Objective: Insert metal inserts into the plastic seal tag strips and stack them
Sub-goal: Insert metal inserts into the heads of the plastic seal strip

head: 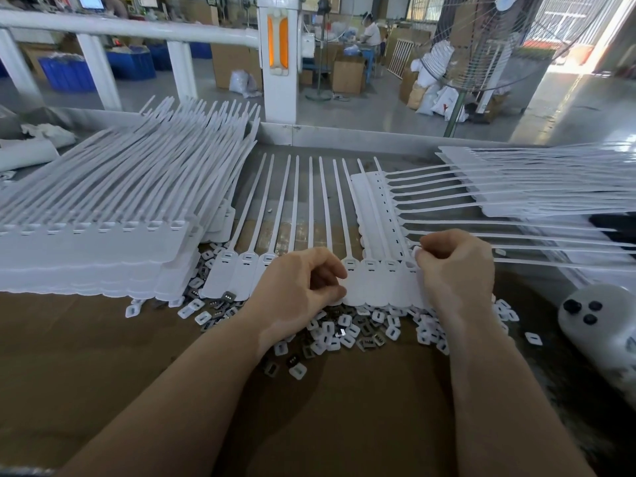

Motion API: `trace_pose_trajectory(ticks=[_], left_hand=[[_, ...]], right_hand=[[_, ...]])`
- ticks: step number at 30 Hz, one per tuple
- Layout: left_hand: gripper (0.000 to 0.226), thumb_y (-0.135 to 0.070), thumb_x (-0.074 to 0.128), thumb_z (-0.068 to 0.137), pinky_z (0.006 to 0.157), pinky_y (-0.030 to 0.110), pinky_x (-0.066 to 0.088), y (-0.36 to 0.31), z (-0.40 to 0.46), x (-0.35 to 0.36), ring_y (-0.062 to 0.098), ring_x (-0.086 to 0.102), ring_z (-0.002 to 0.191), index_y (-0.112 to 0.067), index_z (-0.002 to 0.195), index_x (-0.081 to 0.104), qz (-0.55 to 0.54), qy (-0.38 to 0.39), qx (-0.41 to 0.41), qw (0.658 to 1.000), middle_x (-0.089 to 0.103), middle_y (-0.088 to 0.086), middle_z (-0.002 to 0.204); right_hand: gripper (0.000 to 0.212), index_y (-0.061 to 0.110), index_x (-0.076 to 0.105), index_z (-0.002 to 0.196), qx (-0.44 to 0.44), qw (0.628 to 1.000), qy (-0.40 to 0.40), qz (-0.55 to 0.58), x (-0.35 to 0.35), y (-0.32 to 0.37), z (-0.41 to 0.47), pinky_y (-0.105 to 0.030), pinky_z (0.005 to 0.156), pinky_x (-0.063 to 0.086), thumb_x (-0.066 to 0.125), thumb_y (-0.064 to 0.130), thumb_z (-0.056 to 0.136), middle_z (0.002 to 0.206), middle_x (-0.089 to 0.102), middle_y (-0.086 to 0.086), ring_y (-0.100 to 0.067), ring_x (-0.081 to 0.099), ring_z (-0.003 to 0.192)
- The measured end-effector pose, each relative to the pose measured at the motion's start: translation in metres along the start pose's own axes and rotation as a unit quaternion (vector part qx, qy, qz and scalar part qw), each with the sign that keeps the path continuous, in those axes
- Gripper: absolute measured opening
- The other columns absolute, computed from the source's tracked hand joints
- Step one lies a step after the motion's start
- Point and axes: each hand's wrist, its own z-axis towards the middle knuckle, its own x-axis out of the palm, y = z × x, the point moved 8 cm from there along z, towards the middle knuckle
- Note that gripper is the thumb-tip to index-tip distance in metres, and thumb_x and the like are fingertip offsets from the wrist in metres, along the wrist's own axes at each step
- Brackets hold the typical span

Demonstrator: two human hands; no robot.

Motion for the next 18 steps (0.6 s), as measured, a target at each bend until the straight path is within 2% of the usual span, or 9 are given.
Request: trace_pose_trajectory(ticks=[9,12,18], left_hand=[[0.025,-0.018,0.074,0.077,0.068,0.005,0.044,-0.0002,0.0001,0.0009,-0.004,0.058,0.073,-0.037,0.077,0.058,0.021,0.0,0.005,1.0,0.063,-0.014,0.075],[0.024,-0.019,0.074,0.077,0.067,0.005,0.043,0.0001,0.0,0.0007,-0.004,0.058,0.073,-0.037,0.077,0.058,0.02,-0.004,0.006,1.0,0.063,-0.013,0.074],[0.023,-0.019,0.071,0.079,0.068,0.005,0.043,-0.0023,0.0003,-0.0008,-0.003,0.058,0.076,-0.038,0.077,0.059,0.033,-0.018,0.012,0.999,0.063,-0.015,0.075]], right_hand=[[0.02,0.014,0.067,0.107,-0.019,0.996,0.016,-0.086,0.0065,0.0015,-0.0007,-0.031,0.078,0.048,0.052,0.014,0.094,0.108,0.064,-0.006,-0.019,0.059,0.091],[0.019,0.013,0.067,0.107,-0.007,0.993,0.013,-0.114,0.006,-0.0008,0.0001,-0.028,0.073,0.042,0.052,0.016,0.094,0.107,0.064,-0.006,-0.019,0.059,0.091],[0.018,0.014,0.067,0.105,0.014,0.986,0.036,-0.159,0.0094,-0.0042,-0.0003,-0.031,0.073,0.047,0.053,0.016,0.094,0.099,0.066,-0.006,-0.021,0.06,0.086]])
